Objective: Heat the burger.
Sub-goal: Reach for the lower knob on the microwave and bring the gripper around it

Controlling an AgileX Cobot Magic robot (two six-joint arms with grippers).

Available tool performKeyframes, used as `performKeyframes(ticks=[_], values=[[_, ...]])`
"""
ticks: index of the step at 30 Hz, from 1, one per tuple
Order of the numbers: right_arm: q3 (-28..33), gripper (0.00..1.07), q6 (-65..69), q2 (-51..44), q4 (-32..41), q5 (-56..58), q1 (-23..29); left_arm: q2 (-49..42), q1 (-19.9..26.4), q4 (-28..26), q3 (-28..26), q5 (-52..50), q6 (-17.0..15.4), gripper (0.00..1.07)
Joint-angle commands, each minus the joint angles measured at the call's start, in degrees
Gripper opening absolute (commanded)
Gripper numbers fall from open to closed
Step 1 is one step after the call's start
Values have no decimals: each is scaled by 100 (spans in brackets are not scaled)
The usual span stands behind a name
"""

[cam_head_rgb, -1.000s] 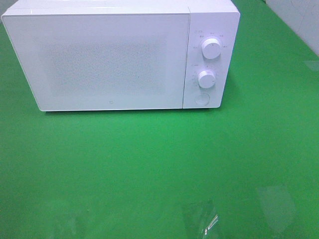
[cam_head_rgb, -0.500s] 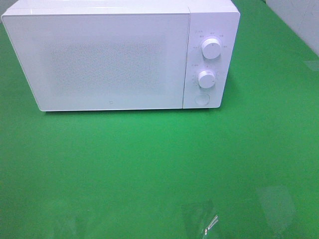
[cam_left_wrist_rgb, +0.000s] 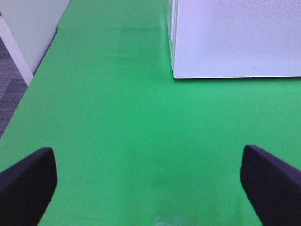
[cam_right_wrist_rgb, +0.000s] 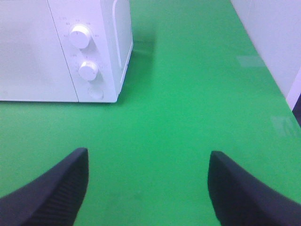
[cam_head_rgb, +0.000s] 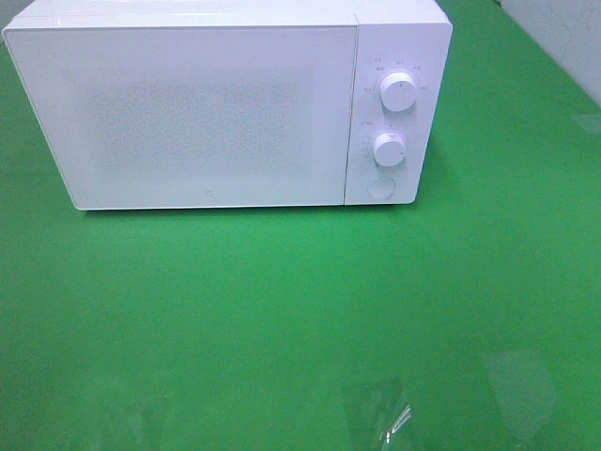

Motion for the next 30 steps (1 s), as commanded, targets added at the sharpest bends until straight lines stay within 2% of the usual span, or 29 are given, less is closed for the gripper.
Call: performKeyframes(ticks=[1,8,13,17,24,30], values=[[-52,70,-6,-69,-46,-665,-34,-132,6,-40,46,-40,-6,98],[-52,70,-6,-69,-625,-1318,-34,-132,6,-40,46,-40,0,98],[34,70,-6,-46,-710,-1662,-34,-132,6,-40,46,-40,6,98],[493,70,-6,424,-596,-2149,-34,-132,6,-40,46,-40,11,98],[768,70,-6,865,-584,-2802,-34,-132,6,-40,46,-40,11,98],[1312,70,0,1679,-596,-4228,-34,-132,6,-40,46,-40,11,98]])
